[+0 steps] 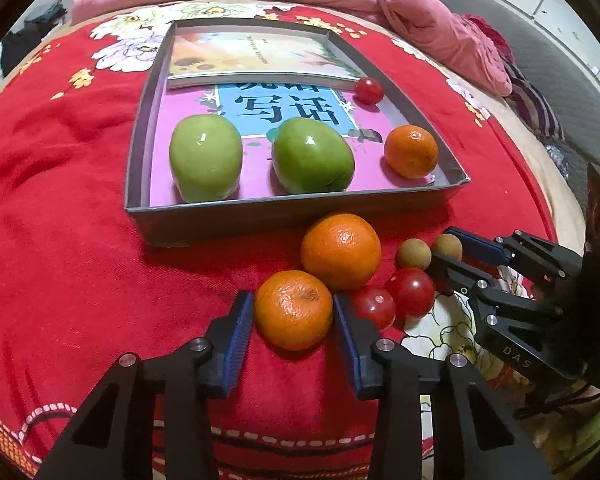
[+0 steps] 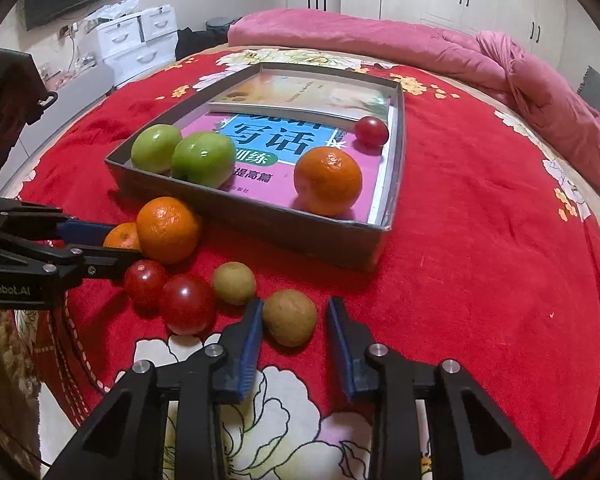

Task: Organize fruits
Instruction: 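Grasp an orange with the left tool while the right tool grasps a brown kiwi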

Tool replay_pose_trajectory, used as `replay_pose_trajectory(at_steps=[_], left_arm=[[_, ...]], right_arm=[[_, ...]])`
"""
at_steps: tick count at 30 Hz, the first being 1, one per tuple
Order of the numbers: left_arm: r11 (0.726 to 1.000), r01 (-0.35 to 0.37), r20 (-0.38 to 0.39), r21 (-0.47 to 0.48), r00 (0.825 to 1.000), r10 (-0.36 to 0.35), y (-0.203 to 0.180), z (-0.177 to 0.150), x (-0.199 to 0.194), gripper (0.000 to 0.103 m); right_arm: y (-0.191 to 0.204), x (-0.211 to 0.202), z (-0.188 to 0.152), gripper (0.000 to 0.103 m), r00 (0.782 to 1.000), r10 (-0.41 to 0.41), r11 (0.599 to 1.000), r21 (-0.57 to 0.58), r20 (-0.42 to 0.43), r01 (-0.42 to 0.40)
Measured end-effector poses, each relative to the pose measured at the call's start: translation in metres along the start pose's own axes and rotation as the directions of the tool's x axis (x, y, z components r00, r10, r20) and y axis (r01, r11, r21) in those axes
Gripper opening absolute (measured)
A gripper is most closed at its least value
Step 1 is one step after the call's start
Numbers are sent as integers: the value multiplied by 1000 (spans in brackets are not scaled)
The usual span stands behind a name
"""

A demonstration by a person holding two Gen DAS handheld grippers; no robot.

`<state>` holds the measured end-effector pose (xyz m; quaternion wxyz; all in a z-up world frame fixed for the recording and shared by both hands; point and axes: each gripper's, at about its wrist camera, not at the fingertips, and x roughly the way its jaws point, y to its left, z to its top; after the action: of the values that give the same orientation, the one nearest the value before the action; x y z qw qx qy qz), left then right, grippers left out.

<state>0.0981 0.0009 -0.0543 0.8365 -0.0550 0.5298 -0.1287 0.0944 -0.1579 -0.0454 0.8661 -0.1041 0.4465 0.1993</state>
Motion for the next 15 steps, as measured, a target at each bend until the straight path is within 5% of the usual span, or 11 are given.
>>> replay_pose_trajectory(at_steps=[15], left_arm=[[1000,19,9,-10,1000,-19,2,-1,-7,39]], right_arm=[[-6,-10,2,26,999,39,998,39,37,-40]])
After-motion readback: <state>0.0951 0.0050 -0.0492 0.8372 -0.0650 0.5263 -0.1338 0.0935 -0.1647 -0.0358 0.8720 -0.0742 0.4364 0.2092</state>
